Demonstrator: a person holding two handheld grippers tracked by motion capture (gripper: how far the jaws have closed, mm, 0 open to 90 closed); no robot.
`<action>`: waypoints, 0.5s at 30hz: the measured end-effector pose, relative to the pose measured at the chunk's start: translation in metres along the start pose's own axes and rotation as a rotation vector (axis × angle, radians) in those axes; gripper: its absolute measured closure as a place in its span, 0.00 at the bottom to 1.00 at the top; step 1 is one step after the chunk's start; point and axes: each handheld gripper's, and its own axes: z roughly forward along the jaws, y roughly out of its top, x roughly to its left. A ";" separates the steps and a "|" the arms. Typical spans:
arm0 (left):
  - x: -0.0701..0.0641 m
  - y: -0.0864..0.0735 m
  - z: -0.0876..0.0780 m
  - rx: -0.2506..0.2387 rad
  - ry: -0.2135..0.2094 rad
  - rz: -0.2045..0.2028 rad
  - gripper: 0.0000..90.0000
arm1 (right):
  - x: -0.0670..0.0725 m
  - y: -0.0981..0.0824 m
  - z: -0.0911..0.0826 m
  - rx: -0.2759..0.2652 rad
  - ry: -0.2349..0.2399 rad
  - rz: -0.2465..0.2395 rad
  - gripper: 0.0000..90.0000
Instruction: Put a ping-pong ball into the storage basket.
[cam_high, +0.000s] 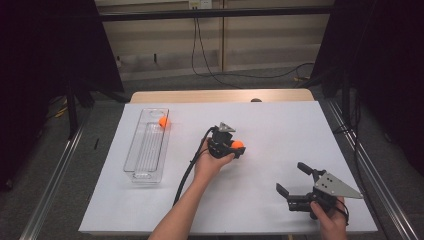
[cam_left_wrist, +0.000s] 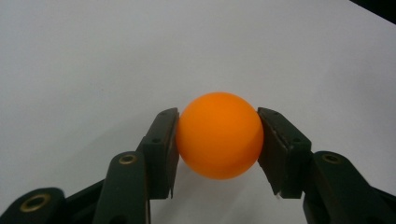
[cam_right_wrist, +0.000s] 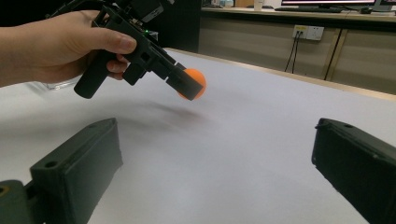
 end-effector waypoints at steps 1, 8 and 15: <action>-0.001 0.000 -0.001 -0.001 -0.004 -0.004 0.57 | 0.000 0.000 0.000 -0.001 0.000 0.001 0.01; 0.001 -0.002 -0.003 0.009 0.006 0.012 0.57 | 0.002 0.000 0.001 0.008 0.007 -0.007 0.01; 0.000 -0.003 -0.005 0.008 -0.001 0.021 0.57 | 0.000 0.000 0.000 0.005 0.003 0.000 0.01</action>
